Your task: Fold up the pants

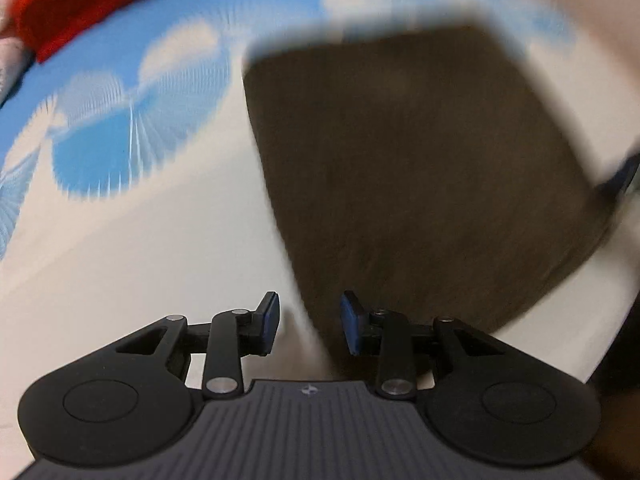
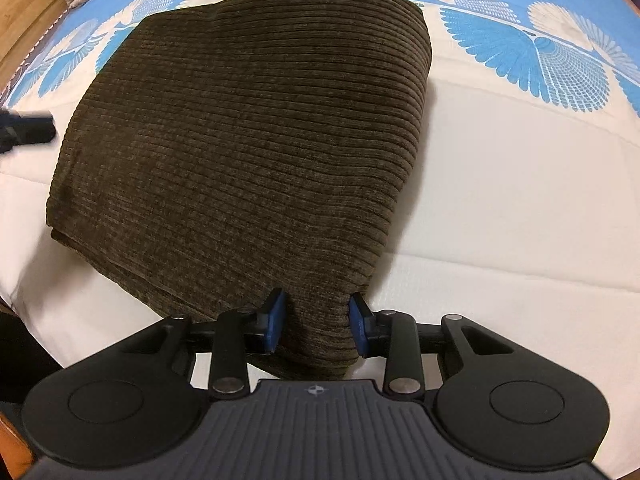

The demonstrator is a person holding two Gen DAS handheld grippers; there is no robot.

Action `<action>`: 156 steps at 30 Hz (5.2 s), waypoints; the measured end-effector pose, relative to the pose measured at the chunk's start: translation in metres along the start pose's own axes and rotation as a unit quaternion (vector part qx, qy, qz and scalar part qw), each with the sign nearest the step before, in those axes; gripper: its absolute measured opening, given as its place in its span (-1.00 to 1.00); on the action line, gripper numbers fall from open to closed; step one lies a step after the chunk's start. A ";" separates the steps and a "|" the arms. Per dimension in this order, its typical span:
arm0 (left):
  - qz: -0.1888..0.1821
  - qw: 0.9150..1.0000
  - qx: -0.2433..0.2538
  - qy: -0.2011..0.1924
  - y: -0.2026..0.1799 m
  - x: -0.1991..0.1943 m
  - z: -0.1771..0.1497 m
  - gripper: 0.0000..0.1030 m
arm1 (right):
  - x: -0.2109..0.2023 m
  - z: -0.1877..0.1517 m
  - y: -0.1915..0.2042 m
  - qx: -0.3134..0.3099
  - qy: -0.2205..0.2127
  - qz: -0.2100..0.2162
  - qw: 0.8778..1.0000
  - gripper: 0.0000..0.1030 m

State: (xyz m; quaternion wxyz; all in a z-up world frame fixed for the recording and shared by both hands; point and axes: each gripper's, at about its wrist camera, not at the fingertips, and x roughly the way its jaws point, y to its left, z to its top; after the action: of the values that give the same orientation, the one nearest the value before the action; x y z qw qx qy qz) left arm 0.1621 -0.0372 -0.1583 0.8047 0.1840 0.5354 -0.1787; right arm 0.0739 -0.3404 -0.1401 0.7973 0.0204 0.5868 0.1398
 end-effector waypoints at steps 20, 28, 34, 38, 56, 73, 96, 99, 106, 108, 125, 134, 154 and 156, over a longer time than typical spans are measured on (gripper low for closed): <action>-0.044 0.972 -0.123 -0.195 0.030 -0.034 0.088 -0.29 | 0.007 0.122 -0.027 0.119 -0.211 -0.097 0.965 -0.25; -0.017 0.984 -0.148 -0.101 0.054 0.044 0.106 -0.64 | 0.064 0.141 -0.045 0.173 -0.140 -0.139 0.965 -0.25; -0.042 0.980 -0.166 -0.106 0.068 0.024 0.108 -0.57 | 0.070 0.145 -0.047 0.171 -0.131 -0.140 0.966 -0.20; -0.086 0.973 -0.168 -0.134 0.077 -0.005 0.100 -0.57 | 0.041 0.139 -0.048 0.182 -0.169 -0.139 0.959 -0.15; -0.178 0.952 -0.249 -0.025 0.059 0.021 0.025 0.40 | 0.024 -0.008 -0.043 0.195 -0.058 0.028 0.979 0.43; -0.083 0.971 -0.212 -0.069 0.037 -0.040 0.018 -0.51 | 0.000 0.005 -0.029 0.126 -0.067 -0.022 0.990 -0.30; 0.091 0.951 -0.224 -0.194 -0.108 -0.180 -0.059 0.99 | -0.142 -0.112 0.075 0.012 -0.328 -0.104 0.939 0.98; 0.070 0.956 -0.229 -0.170 -0.116 -0.167 -0.077 0.99 | -0.148 -0.127 0.087 0.029 -0.342 -0.095 0.934 0.98; 0.094 0.962 -0.211 -0.147 -0.126 -0.127 -0.093 0.99 | -0.100 -0.119 0.099 0.062 -0.280 -0.112 0.951 0.98; 0.081 0.960 -0.222 -0.151 -0.121 -0.120 -0.090 0.99 | -0.093 -0.113 0.098 0.068 -0.273 -0.106 0.954 0.98; 0.079 0.957 -0.222 -0.170 -0.120 -0.108 -0.080 0.99 | -0.074 -0.104 0.098 0.059 -0.253 -0.127 0.957 0.98; 0.081 0.956 -0.212 -0.183 -0.124 -0.112 -0.082 0.99 | -0.079 -0.106 0.098 0.060 -0.270 -0.127 0.953 0.98; 0.081 0.955 -0.208 -0.193 -0.124 -0.114 -0.082 0.99 | -0.079 -0.106 0.100 0.052 -0.273 -0.132 0.952 0.98; 0.081 0.955 -0.208 -0.194 -0.124 -0.114 -0.083 0.99 | -0.080 -0.106 0.100 0.052 -0.273 -0.132 0.952 0.98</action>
State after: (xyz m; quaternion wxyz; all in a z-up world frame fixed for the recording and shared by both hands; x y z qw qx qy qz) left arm -0.0050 -0.0943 -0.0955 0.9252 0.0167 0.3780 -0.0298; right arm -0.0672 -0.2778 -0.0791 0.9362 0.0215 0.3508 -0.0080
